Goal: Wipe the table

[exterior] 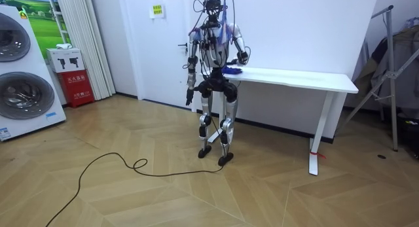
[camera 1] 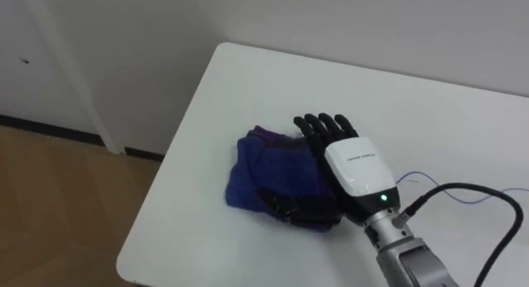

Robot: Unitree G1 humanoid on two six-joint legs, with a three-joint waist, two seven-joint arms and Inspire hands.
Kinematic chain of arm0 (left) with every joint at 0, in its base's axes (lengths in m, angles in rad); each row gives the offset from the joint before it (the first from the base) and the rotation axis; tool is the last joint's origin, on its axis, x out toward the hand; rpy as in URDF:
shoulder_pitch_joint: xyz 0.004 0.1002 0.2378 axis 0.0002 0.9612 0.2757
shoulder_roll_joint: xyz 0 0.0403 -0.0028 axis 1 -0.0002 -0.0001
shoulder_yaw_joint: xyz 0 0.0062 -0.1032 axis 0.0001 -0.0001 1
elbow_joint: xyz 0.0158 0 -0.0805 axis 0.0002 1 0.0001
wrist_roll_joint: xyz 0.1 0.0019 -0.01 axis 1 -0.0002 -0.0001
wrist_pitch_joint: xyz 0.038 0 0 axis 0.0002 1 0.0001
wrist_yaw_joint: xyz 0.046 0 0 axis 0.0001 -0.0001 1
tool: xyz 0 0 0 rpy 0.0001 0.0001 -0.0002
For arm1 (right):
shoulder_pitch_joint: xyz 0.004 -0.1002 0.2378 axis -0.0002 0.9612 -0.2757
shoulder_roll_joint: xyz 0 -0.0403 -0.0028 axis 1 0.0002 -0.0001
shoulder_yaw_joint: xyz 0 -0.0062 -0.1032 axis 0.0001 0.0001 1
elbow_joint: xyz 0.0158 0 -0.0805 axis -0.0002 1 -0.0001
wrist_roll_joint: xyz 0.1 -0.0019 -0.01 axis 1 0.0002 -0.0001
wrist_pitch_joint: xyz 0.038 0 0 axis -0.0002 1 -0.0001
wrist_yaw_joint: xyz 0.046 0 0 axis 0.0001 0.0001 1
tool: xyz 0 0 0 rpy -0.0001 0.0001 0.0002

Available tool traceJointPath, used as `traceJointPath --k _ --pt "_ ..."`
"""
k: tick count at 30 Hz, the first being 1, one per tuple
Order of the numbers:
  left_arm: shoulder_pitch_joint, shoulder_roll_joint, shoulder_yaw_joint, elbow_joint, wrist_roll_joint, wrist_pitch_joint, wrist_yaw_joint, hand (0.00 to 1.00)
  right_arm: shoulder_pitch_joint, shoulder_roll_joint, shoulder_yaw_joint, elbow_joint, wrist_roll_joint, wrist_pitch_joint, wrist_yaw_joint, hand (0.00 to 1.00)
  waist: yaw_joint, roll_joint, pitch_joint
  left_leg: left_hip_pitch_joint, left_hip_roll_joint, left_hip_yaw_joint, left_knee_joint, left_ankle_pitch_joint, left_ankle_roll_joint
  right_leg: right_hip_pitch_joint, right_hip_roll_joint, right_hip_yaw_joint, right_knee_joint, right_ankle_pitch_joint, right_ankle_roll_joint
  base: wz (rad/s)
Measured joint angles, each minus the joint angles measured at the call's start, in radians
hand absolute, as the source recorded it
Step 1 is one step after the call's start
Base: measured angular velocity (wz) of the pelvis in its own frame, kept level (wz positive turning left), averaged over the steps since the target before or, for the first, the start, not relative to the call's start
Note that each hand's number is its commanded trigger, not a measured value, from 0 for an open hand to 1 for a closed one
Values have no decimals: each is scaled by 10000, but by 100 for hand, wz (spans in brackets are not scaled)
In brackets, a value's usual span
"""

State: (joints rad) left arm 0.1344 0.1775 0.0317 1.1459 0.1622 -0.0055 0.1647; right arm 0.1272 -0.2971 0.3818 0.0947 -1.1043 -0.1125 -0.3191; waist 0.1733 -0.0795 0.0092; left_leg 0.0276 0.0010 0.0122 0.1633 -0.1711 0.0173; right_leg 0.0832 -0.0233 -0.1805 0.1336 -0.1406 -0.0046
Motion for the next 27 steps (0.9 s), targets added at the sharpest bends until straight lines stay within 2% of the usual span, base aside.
traceJointPath --k 2,16,18,19,20,25,27 --pt "-29 3 -3 52 -2 -1 -11 0 51 -1 15 31 8 -46 40 0 -1 -30 16 -5 2 1 -13 -3 4 -6 2 -9 -8 -5 8 0" --pt "-88 28 -177 136 -6 1 -2 0 132 -121 671 123 104 33 542 0 7 -31 -6 -5 15 -11 -36 -26 35 -26 -5 -166 5 -8 13 0" --pt "-90 27 -181 134 -6 6 -2 0 128 -113 684 176 114 41 598 51 18 -21 -16 -2 8 -12 -38 -27 36 -20 -11 -182 7 -8 13 0" --pt "-97 25 -195 134 -6 5 -2 0 129 -102 711 332 170 40 623 80 10 -15 -30 8 4 -16 -40 -27 37 -3 -14 -194 7 -8 13 0" --pt "-100 25 -205 135 -6 5 -1 0 130 -100 727 431 182 43 645 100 12 -12 -39 14 2 -17 -43 -27 37 6 -16 -195 7 -8 13 0" --pt "-73 9 -243 123 0 6 87 0 -25 -44 753 521 156 170 681 100 26 79 -133 43 3 -18 -85 -26 36 17 -16 -195 5 -8 13 0" --pt "-73 3 -244 106 -3 5 201 0 -264 -45 717 497 108 189 612 100 10 84 -135 60 3 -12 -85 -25 34 31 -13 -185 5 -8 13 0"
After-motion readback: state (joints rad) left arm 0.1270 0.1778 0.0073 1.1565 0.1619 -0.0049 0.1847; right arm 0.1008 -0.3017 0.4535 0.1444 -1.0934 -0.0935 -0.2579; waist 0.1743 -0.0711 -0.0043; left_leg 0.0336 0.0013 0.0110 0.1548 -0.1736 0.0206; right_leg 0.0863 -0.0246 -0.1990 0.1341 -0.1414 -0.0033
